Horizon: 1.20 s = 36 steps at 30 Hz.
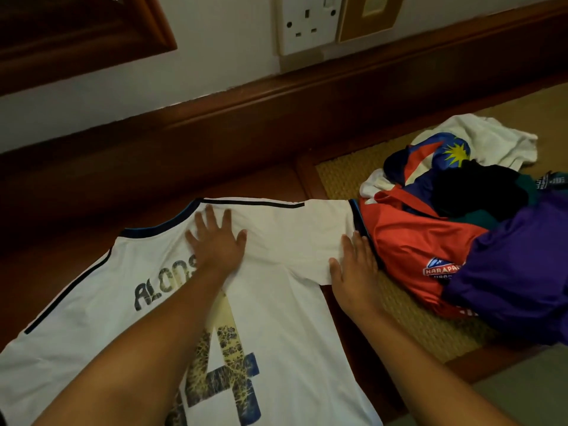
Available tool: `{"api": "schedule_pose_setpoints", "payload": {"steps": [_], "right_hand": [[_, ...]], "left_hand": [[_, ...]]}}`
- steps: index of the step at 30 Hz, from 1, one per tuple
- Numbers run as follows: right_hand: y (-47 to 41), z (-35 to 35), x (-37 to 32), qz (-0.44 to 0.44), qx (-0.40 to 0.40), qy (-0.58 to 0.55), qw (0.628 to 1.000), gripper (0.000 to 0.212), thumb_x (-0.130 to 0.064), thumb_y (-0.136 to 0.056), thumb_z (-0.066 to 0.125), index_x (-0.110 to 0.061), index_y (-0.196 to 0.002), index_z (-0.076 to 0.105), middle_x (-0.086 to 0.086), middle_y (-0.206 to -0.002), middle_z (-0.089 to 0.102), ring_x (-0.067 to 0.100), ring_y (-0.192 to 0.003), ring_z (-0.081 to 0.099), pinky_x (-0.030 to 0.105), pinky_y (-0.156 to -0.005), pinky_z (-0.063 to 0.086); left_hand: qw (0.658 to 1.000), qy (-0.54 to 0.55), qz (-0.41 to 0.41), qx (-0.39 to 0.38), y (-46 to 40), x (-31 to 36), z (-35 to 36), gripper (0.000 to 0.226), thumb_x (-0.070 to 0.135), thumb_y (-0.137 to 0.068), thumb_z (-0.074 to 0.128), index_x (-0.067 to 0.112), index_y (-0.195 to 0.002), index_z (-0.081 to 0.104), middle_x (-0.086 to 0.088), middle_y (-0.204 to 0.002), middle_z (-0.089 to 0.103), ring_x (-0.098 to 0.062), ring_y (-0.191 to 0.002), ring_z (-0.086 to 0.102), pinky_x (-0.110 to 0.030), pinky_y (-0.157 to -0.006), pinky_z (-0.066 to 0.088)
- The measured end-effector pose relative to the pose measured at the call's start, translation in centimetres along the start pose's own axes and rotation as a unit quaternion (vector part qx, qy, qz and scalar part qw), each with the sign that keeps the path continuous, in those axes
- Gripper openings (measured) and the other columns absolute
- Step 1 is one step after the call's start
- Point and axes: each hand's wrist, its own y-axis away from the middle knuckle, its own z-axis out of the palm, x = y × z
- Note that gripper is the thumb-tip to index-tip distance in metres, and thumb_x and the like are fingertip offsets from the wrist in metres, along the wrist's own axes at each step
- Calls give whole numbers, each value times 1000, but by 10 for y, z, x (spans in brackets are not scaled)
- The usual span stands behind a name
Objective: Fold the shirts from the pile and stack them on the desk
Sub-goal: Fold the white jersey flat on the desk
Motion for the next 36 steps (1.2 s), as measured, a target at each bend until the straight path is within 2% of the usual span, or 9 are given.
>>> {"api": "schedule_pose_setpoints", "payload": {"steps": [3, 7, 12, 16, 20, 24, 28, 33, 36], "right_hand": [[13, -1, 4, 28, 59, -89, 994, 52, -25, -98, 47, -9, -146, 34, 10, -157, 24, 25, -145, 18, 37, -117, 16], [25, 1, 13, 86, 135, -152, 975, 42, -20, -93, 49, -5, -133, 49, 14, -137, 46, 29, -128, 40, 41, -108, 33], [30, 6, 15, 174, 190, -233, 938, 38, -7, -92, 57, 3, -127, 51, 23, -123, 49, 35, -113, 49, 41, -98, 40], [20, 0, 15, 248, 202, -305, 897, 35, -10, -92, 59, 7, -122, 52, 22, -112, 53, 31, -100, 53, 25, -83, 35], [12, 0, 15, 275, 202, -324, 882, 34, -15, -91, 62, 6, -116, 55, 21, -107, 58, 33, -98, 55, 31, -83, 36], [8, 0, 9, 309, 214, -366, 851, 16, -12, -89, 62, -2, -100, 56, 11, -89, 61, 35, -90, 60, 40, -80, 46], [14, -7, -2, 260, 234, -390, 852, 11, -8, -87, 62, -13, -90, 52, 10, -84, 61, 25, -77, 59, 42, -74, 49], [22, -19, -19, 230, 224, -440, 839, 25, -2, -88, 61, -14, -110, 59, -3, -84, 55, 1, -73, 53, 15, -71, 43], [26, -22, -33, 206, 186, -422, 863, 31, -4, -89, 60, -11, -118, 64, 4, -101, 62, 14, -93, 59, 24, -88, 46]], "left_hand": [[994, 3, 94, 50, 3, 31, -4, 61, 48, -98, 34, 24, -152, 19, -8, -161, 2, -31, -147, -2, -54, -115, 7], [972, 49, 227, 35, 0, 91, -18, 53, 40, -99, 40, 18, -147, 33, -9, -154, 27, -30, -141, 24, -42, -109, 29], [934, 99, 343, 5, -6, 156, -28, 49, 31, -98, 48, 14, -143, 38, -11, -143, 42, -30, -126, 43, -36, -97, 40], [935, 84, 343, -36, -22, 184, -29, 42, 28, -95, 52, 15, -136, 49, -13, -131, 53, -31, -117, 53, -36, -91, 46], [940, 94, 324, -47, -28, 193, -29, 36, 25, -94, 53, 16, -130, 57, -12, -126, 55, -30, -110, 55, -34, -86, 46], [935, 156, 310, -68, -32, 193, -37, 22, 21, -92, 57, 12, -109, 68, -11, -109, 66, -27, -99, 60, -25, -74, 40], [923, 208, 302, -120, -33, 185, -57, 17, 10, -91, 58, 7, -106, 67, -8, -103, 66, -20, -93, 59, -20, -73, 37], [906, 259, 283, -178, -29, 163, -87, 22, 0, -91, 53, 5, -108, 65, -4, -92, 62, -14, -81, 57, -13, -57, 43], [892, 315, 246, -211, -24, 140, -101, 20, 0, -91, 51, 15, -85, 63, 0, -76, 56, -12, -67, 52, -20, -53, 40]]}}
